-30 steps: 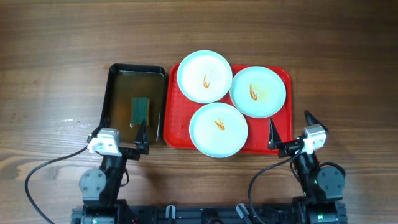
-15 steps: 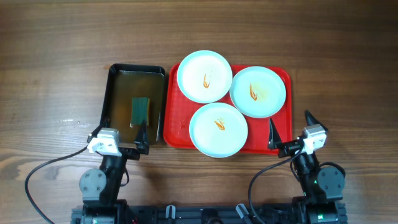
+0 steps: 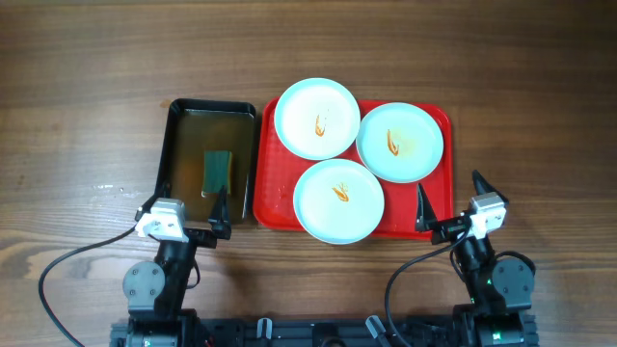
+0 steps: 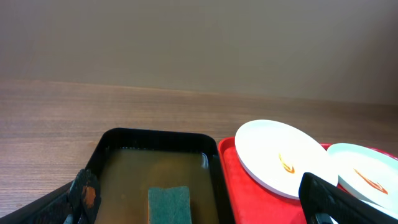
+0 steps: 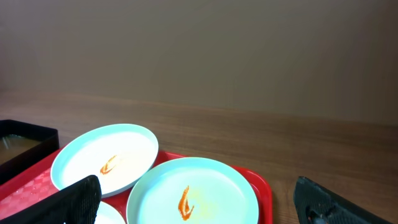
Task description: Clean dirty plates on tray and stack at the side
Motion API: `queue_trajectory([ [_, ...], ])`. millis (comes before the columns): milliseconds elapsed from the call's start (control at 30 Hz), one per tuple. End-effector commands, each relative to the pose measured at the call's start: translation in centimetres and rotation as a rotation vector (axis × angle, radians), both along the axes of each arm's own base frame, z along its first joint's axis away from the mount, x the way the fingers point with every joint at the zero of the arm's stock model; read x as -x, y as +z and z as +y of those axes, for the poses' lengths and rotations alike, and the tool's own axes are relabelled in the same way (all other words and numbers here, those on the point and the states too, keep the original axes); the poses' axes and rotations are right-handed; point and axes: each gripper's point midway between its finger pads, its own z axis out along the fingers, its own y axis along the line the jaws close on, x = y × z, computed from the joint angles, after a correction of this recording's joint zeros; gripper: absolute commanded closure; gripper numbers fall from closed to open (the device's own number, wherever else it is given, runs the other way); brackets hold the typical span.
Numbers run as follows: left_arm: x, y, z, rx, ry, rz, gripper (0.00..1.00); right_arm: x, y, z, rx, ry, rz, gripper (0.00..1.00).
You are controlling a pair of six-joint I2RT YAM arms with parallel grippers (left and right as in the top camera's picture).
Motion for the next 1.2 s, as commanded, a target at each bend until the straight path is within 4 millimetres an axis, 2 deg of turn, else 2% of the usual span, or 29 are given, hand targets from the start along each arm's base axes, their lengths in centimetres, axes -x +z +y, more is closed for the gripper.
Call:
queue_trajectory([
  [0, 0.1, -0.1, -0.3, -0.018, -0.019, -0.002, 0.00, 0.1, 0.0, 0.3, 0.009, 0.018, -0.005, 0.01],
  [567, 0.1, -0.1, -0.3, -0.018, -0.019, -0.001, 0.00, 0.1, 0.0, 0.3, 0.009, 0.018, -0.004, 0.00],
  [700, -0.1, -0.7, -0.3, -0.017, -0.015, 0.024, 0.00, 0.1, 0.1, 0.3, 0.007, 0.018, -0.007, 0.00],
  [767, -0.1, -1.0, -0.3, 0.012, -0.012, 0.045, 0.00, 0.1, 0.0, 0.3, -0.050, 0.017, 0.009, 0.01],
  [967, -0.4, -1.1, 0.6, 0.026, 0.041, 0.133, 0.00, 0.1, -0.8, 0.0, -0.141, -0.005, 0.136, 0.01],
  [1167, -1.3, -1.0, 0.6, 0.026, 0.047, 0.325, 0.00, 0.0, 0.0, 0.1, -0.154, -0.022, 0.322, 0.01],
])
